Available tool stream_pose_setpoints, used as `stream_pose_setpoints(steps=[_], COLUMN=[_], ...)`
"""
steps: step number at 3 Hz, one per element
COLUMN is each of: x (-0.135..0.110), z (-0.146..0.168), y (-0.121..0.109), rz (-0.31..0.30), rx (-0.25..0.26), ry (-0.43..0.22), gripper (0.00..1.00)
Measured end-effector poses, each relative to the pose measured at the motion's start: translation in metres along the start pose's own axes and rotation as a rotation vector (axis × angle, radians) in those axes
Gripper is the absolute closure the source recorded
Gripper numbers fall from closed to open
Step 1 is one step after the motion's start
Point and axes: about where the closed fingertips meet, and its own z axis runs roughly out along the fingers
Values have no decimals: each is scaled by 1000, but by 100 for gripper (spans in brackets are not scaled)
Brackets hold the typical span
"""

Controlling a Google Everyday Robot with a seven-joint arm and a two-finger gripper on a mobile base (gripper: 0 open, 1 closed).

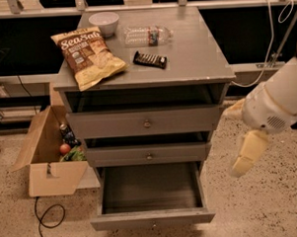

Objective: Close bottom drawer

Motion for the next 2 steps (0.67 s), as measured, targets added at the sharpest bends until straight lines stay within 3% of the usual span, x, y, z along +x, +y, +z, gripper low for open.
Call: stream_pose_setpoints(steps=[1,2], x=[6,12], z=[88,120], y=[17,23], rz=[29,47], rx=[-122,-163], ry=[-62,-73], gripper=[0,0])
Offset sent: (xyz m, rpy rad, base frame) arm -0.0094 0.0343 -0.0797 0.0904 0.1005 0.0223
